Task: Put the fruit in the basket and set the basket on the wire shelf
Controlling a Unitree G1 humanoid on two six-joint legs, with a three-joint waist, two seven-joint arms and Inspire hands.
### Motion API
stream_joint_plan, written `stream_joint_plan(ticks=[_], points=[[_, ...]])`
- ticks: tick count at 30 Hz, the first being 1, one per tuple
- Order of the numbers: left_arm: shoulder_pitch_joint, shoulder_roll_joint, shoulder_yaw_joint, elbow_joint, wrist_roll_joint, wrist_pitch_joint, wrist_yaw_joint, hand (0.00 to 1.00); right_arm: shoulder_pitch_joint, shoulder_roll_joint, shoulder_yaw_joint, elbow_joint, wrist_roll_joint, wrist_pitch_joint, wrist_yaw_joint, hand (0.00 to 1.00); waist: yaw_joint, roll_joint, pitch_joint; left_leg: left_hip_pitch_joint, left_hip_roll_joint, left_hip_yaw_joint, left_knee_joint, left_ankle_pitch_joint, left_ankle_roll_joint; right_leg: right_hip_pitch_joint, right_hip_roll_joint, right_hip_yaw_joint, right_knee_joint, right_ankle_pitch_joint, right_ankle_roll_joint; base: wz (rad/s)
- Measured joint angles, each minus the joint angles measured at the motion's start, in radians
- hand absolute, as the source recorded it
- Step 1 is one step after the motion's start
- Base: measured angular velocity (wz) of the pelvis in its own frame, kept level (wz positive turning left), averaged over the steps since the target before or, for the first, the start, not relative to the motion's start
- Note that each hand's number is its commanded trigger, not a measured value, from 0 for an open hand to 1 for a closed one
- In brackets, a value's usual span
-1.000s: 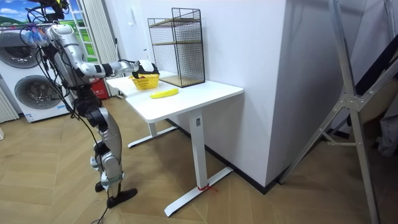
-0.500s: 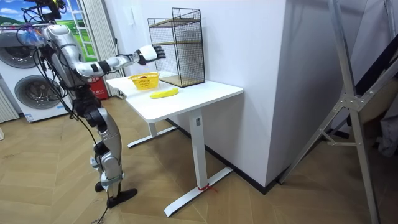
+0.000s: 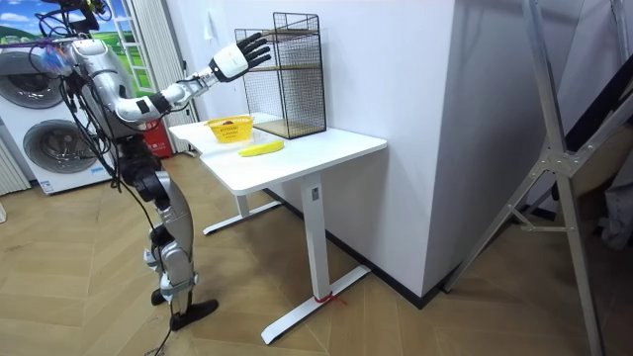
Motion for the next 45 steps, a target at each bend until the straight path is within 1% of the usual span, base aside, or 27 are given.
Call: stream_joint_plan(ticks=[2,4,6,7,8,9,11,14,15,17,19,20,21,22,25,27,29,32,33,34,36,38,40,43,45], points=[[0.004,-0.002,-0.001,-0.001,0.0,0.002,0.0,0.0,-0.001,-0.003,-0.012,0.059,0.013,-0.001,-0.04,0.0,-0.001,-0.003,0.0024,-0.001,0.0,0.0,-0.002,0.0,0.0,-0.004,0.0,0.001,0.004,0.0,0.001,0.0],[-0.001,-0.003,-0.003,-0.003,-0.001,0.005,0.0,0.0,-0.002,-0.006,-0.012,0.092,0.016,-0.001,-0.068,0.0,-0.002,-0.004,0.003,-0.003,-0.001,0.001,-0.005,0.0,0.0,-0.016,0.0,0.005,0.011,-0.003,0.001,-0.04],[0.002,-0.002,-0.006,-0.003,-0.001,0.013,0.0,0.0,-0.022,-0.012,-0.011,0.152,0.016,0.0,-0.08,0.0,-0.008,-0.004,0.0033,-0.004,-0.001,0.002,-0.005,0.0,0.0,-0.017,0.0,0.005,0.011,-0.003,0.001,-0.03],[0.004,-0.002,-0.006,-0.008,0.0,0.024,0.0,0.0,-0.031,-0.018,-0.011,0.194,0.018,0.003,-0.083,0.0,-0.013,-0.005,0.0026,-0.003,-0.001,0.003,-0.004,0.0,0.0,-0.016,0.0,0.005,0.011,-0.003,0.001,0.0],[0.004,-0.002,-0.005,-0.012,0.001,0.032,-0.001,0.0,-0.035,-0.021,-0.011,0.224,0.025,0.015,-0.08,0.0,-0.016,-0.006,0.002,-0.005,-0.001,0.0,-0.003,0.0,0.0,-0.017,0.0,0.004,0.011,-0.003,0.001,0.0],[0.005,-0.002,-0.005,-0.02,0.002,0.042,-0.005,0.0,-0.035,-0.025,-0.01,0.244,0.03,0.032,-0.067,0.0,-0.015,-0.007,0.0012,-0.011,-0.001,0.0,-0.002,0.0,0.0,-0.018,0.0,0.005,0.011,-0.003,0.001,0.0],[0.005,-0.002,-0.003,-0.038,0.009,0.055,-0.009,0.0,-0.035,-0.028,-0.008,0.272,0.025,0.051,-0.039,0.0,-0.015,-0.008,0.0007,-0.012,-0.001,0.001,-0.001,0.0,0.001,-0.019,0.0,0.005,0.01,-0.003,0.001,0.0],[0.002,0.001,-0.001,-0.051,0.008,0.065,-0.009,0.0,-0.036,-0.028,-0.003,0.312,0.03,0.082,0.023,0.0,-0.014,-0.012,-0.0009,-0.01,-0.001,0.001,0.001,0.0,0.001,-0.019,0.0,0.005,0.01,-0.003,0.001,0.0],[0.0,0.002,-0.001,-0.051,0.007,0.066,-0.009,0.0,-0.035,-0.028,0.002,0.317,0.032,0.085,0.035,0.0,-0.014,-0.013,-0.0012,-0.01,-0.001,0.001,0.001,0.0,0.001,-0.018,0.0,0.005,0.01,-0.003,0.001,0.0],[-0.001,0.008,-0.001,-0.059,0.009,0.071,-0.012,0.0,-0.042,-0.033,0.031,0.363,0.032,0.096,0.085,0.0,-0.014,-0.023,-0.0037,-0.008,0.0,0.002,0.003,0.0,0.001,-0.018,0.0,0.004,0.01,-0.003,0.001,0.0],[-0.001,0.01,-0.001,-0.065,0.009,0.077,-0.019,0.0,-0.052,-0.033,0.037,0.406,0.033,0.112,0.123,0.0,-0.011,-0.031,-0.0038,-0.003,-0.001,0.001,0.003,0.0,0.001,-0.017,-0.001,0.003,0.011,-0.003,0.001,0.0],[-0.001,0.01,-0.001,-0.068,0.01,0.079,-0.027,0.0,-0.065,-0.034,0.04,0.438,0.032,0.122,0.145,0.0,-0.01,-0.035,-0.0035,-0.002,-0.001,0.001,0.003,0.0,0.001,-0.018,-0.002,0.004,0.011,-0.003,0.001,0.0],[-0.001,0.01,-0.001,-0.071,0.01,0.081,-0.029,0.0,-0.069,-0.035,0.04,0.451,0.032,0.124,0.155,0.0,-0.009,-0.037,-0.0026,-0.002,-0.001,0.001,0.003,0.0,0.001,-0.018,-0.002,0.004,0.011,-0.003,0.001,0.0],[-0.002,0.011,-0.001,-0.074,0.01,0.085,-0.03,0.0,-0.073,-0.035,0.04,0.468,0.035,0.126,0.174,0.0,-0.008,-0.041,-0.0003,-0.002,-0.001,0.001,0.003,0.0,0.001,-0.018,-0.002,0.003,0.012,-0.003,0.001,0.0],[0.003,0.011,0.005,-0.087,0.009,0.095,-0.03,0.0,-0.074,-0.035,0.042,0.487,0.057,0.141,0.224,0.0,-0.007,-0.04,0.0014,-0.003,-0.001,-0.005,-0.003,0.0,0.001,-0.017,-0.001,-0.001,0.011,-0.003,0.001,0.03],[0.003,0.012,0.013,-0.087,0.008,0.099,-0.03,0.0,-0.074,-0.037,0.042,0.524,0.057,0.148,0.247,0.0,-0.006,-0.044,-0.0012,-0.003,-0.001,-0.009,-0.003,0.0,0.001,-0.016,-0.002,-0.004,0.012,-0.004,0.0,0.06],[0.006,0.012,0.015,-0.087,0.007,0.106,-0.03,0.0,-0.074,-0.037,0.042,0.552,0.054,0.164,0.274,0.0,-0.006,-0.042,-0.0008,-0.006,-0.001,-0.009,-0.002,0.0,0.001,-0.018,-0.003,-0.007,0.011,-0.003,0.0,0.0],[0.014,0.012,0.027,-0.089,0.005,0.114,-0.03,0.0,-0.077,-0.037,0.042,0.597,0.052,0.168,0.302,0.0,-0.008,-0.035,-0.0048,-0.008,-0.001,-0.01,0.0,0.0,0.001,-0.019,-0.003,-0.01,0.01,-0.003,0.0,0.01],[0.015,0.012,0.028,-0.089,0.005,0.114,-0.03,0.0,-0.079,-0.037,0.042,0.611,0.052,0.168,0.307,0.0,-0.007,-0.03,-0.0047,-0.008,-0.001,-0.01,0.0,0.0,0.001,-0.019,-0.003,-0.012,0.01,-0.003,0.0,0.0],[0.016,0.011,0.028,-0.09,0.005,0.115,-0.03,0.0,-0.086,-0.037,0.042,0.643,0.052,0.171,0.318,0.0,0.0,-0.027,-0.0089,-0.008,-0.001,-0.013,0.002,0.0,0.001,-0.018,-0.004,-0.013,0.011,-0.003,0.0,0.0],[0.016,0.011,0.028,-0.091,0.004,0.116,-0.03,0.0,-0.095,-0.038,0.041,0.671,0.053,0.17,0.323,0.0,0.0,-0.017,-0.0089,-0.009,-0.001,-0.012,0.005,0.0,0.001,-0.017,-0.004,-0.016,0.011,-0.003,0.0,0.0],[0.016,0.013,0.029,-0.095,0.002,0.119,-0.028,0.0,-0.109,-0.054,0.041,0.703,0.054,0.164,0.333,0.0,0.0,-0.013,-0.0077,-0.008,-0.001,-0.014,0.005,0.0,0.0,-0.014,-0.005,-0.024,0.011,-0.003,0.0,0.06],[0.021,0.012,0.028,-0.094,0.001,0.12,-0.027,0.0,-0.111,-0.063,0.041,0.729,0.054,0.163,0.339,0.0,0.006,-0.015,-0.0065,0.001,-0.001,-0.014,0.006,0.0,0.0,-0.004,-0.005,-0.025,0.01,-0.004,-0.001,0.02],[0.028,0.018,0.027,-0.095,0.0,0.12,-0.029,0.0,-0.109,-0.064,0.064,0.786,0.05,0.157,0.352,0.0,0.006,-0.026,-0.003,0.004,-0.002,-0.021,0.006,0.0,0.0,0.002,-0.007,-0.033,0.009,-0.011,-0.003,0.05],[0.032,0.022,0.025,-0.095,0.0,0.121,-0.03,0.0,-0.111,-0.065,0.069,0.811,0.029,0.148,0.363,0.0,0.001,-0.035,-0.0062,0.004,-0.002,-0.025,0.009,0.0,0.0,0.003,-0.007,-0.036,0.007,-0.01,-0.003,0.06]])
